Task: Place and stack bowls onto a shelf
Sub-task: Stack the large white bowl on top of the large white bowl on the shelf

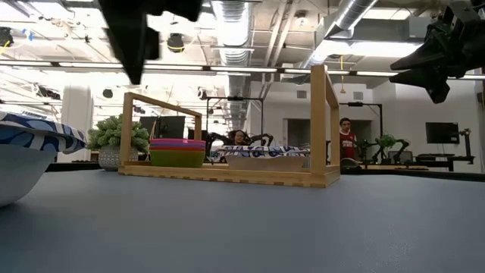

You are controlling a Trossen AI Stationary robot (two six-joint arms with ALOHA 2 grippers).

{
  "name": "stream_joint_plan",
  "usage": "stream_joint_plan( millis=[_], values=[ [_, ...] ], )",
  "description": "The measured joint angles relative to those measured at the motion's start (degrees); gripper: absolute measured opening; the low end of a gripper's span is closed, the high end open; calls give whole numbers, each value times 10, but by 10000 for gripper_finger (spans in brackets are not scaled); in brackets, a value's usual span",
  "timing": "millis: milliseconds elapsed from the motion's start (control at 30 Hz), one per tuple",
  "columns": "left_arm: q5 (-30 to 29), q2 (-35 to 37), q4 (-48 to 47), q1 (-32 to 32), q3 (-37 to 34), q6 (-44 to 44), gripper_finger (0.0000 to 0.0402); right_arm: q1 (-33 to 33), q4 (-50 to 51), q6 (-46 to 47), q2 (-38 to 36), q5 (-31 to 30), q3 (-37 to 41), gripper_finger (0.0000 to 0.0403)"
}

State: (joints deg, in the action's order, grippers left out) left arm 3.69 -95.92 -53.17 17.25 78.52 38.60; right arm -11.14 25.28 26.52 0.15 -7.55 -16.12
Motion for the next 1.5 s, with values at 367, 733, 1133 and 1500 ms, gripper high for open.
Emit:
stream_joint_plan(
  millis=[367, 733, 1133, 1500],
  values=[
    [6, 0, -119, 96, 0, 230, 138, 0, 0, 0, 0, 0, 0, 171],
    [-5, 4, -101, 160, -39, 400, 138, 0, 0, 0, 0, 0, 0, 171],
    [-6, 4, -86, 185, -97, 409, 138, 0, -5, 0, 0, 0, 0, 171],
    [25, 4, 2, 180, -140, 416, 137, 0, -5, 6, 0, 0, 0, 171]
  ],
)
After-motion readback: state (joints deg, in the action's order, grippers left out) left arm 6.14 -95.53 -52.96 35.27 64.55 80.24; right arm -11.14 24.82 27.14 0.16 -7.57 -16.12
